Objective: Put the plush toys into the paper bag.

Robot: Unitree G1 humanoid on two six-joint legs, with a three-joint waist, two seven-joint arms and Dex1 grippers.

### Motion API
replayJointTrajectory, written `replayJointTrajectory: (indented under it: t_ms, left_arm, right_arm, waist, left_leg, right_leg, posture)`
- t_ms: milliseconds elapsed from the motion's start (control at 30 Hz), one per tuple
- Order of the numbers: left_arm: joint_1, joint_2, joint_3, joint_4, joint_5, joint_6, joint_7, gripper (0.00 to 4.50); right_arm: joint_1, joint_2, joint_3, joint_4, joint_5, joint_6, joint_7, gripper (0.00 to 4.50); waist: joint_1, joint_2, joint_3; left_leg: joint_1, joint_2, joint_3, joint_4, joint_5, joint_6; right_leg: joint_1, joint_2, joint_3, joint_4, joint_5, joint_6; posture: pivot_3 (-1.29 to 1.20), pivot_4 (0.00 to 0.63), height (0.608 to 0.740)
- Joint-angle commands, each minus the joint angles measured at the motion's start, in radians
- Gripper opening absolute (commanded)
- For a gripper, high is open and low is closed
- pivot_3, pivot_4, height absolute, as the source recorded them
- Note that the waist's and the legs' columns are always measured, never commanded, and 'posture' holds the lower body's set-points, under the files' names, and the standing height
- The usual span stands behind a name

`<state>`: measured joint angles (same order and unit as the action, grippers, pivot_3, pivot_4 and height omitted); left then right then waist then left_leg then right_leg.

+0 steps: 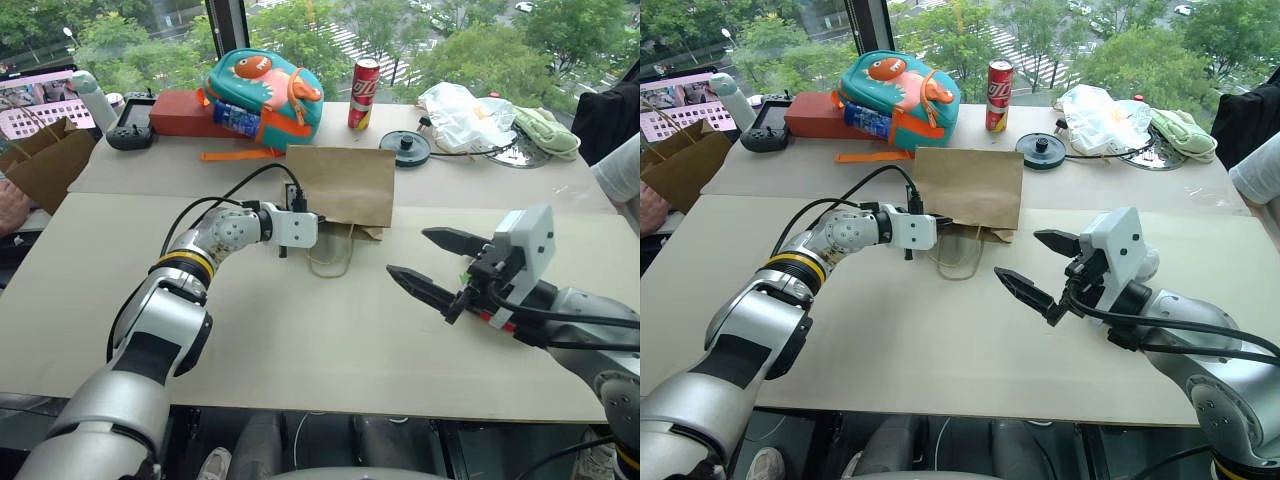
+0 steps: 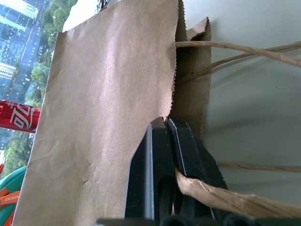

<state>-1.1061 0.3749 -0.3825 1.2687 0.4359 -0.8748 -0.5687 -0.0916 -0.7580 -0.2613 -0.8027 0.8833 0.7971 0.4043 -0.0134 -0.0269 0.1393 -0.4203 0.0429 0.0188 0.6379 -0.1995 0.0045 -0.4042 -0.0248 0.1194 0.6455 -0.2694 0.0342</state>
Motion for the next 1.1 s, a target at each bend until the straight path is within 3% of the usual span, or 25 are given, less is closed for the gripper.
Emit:
replayJointTrajectory:
  t_ms: [33, 300, 533, 667, 767, 1100]
  left_arm:
    - [0.003, -0.002, 0.057, -0.031, -0.078, -0.005, -0.066, 0.03]
    - [0.088, 0.040, 0.151, -0.215, -0.258, 0.059, -0.278, 0.03]
    - [0.364, 0.142, 0.226, -0.790, -0.479, 0.462, -0.433, 0.03]
    - [0.466, 0.188, 0.245, -1.043, -0.516, 0.664, -0.427, 0.03]
    - [0.492, 0.186, 0.247, -1.138, -0.524, 0.759, -0.406, 0.00]
    - [0.507, 0.170, 0.242, -1.238, -0.547, 0.878, -0.400, 0.00]
  right_arm:
    - [-0.005, 0.000, -0.004, -0.020, -0.010, -0.018, -0.007, 4.50]
    - [0.038, 0.007, 0.006, -0.019, -0.055, -0.027, -0.013, 4.50]
    - [0.084, 0.027, 0.039, -0.024, -0.096, -0.028, -0.019, 4.50]
    - [0.055, 0.083, 0.161, -0.009, -0.157, -0.024, -0.052, 4.50]
    - [0.043, 0.138, 0.260, 0.031, -0.245, -0.037, -0.093, 3.76]
    - [-0.069, 0.357, 0.399, 0.151, -0.389, -0.062, -0.196, 0.39]
  waist:
    - [-0.001, 0.000, 0.000]
    - [-0.003, 0.000, 0.000]
    - [-0.012, 0.001, -0.001]
    - [-0.014, 0.002, -0.001]
    - [-0.008, 0.002, -0.001]
    - [-0.012, 0.003, -0.002]
  left_leg:
    - [0.000, 0.000, 0.000, 0.000, 0.000, 0.000]
    - [0.000, 0.000, 0.000, 0.000, 0.000, 0.000]
    - [0.001, 0.001, 0.000, 0.000, 0.000, 0.000]
    - [0.002, 0.002, -0.001, 0.001, 0.000, 0.000]
    - [0.005, 0.002, -0.001, 0.003, 0.000, -0.001]
    - [0.005, 0.003, -0.001, 0.003, 0.000, -0.001]
  right_leg:
    - [0.000, 0.000, 0.000, 0.000, 0.000, 0.000]
    - [0.000, 0.000, 0.000, 0.001, 0.000, 0.000]
    - [0.000, 0.000, 0.000, 0.002, 0.000, 0.000]
    - [0.001, 0.002, 0.000, 0.003, 0.000, 0.000]
    - [0.004, 0.002, 0.000, 0.003, 0.000, 0.000]
    - [0.004, 0.003, 0.000, 0.003, 0.000, -0.001]
  posture:
    - [0.00, 0.150, 0.733]
    - [0.00, 0.150, 0.733]
    - [0.00, 0.150, 0.733]
    - [0.00, 0.150, 0.733]
    - [0.00, 0.150, 0.733]
    - [0.00, 0.150, 0.733]
